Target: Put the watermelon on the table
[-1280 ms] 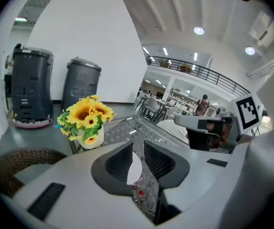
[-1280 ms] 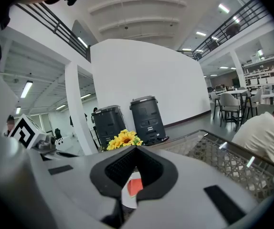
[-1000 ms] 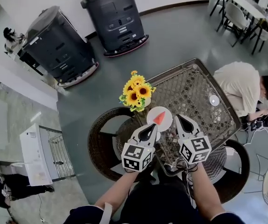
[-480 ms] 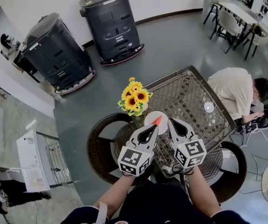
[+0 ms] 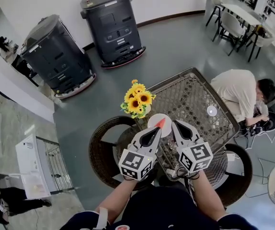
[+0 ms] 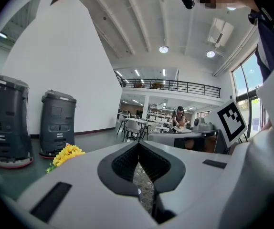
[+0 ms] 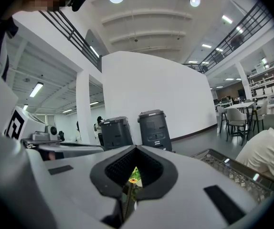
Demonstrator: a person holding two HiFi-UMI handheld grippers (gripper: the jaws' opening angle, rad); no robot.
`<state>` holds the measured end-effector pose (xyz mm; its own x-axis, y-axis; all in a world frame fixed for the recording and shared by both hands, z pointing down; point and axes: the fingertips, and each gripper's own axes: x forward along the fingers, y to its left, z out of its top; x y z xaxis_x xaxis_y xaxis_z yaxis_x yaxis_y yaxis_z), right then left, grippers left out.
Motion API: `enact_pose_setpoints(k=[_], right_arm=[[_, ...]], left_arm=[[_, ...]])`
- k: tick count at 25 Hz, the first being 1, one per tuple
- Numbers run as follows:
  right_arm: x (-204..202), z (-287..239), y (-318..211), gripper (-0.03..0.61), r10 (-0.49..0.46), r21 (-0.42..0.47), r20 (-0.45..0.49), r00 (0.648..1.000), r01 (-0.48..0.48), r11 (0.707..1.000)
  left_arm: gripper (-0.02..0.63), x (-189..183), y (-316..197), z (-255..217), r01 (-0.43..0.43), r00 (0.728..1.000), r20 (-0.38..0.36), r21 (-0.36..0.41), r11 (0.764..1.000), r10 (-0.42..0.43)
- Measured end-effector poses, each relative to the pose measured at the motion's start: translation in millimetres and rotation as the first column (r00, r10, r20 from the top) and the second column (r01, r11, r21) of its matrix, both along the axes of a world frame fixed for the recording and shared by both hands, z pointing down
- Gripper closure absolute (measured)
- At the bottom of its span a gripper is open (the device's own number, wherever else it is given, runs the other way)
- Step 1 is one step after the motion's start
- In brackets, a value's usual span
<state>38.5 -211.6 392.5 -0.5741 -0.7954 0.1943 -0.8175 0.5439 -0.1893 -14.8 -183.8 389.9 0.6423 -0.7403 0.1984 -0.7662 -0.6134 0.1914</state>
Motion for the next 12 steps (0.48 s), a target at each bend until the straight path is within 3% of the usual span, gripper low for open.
enact_pose_setpoints(k=[12], right_arm=[[-0.2,-12.8,4.1,0.576,0.005,0.034,0.008,1.0,-0.005,0.999]], left_arm=[[0.607,0.6,4.1,-4.1,-0.014,1.0,-0.017,0.001,1.0,0.014]])
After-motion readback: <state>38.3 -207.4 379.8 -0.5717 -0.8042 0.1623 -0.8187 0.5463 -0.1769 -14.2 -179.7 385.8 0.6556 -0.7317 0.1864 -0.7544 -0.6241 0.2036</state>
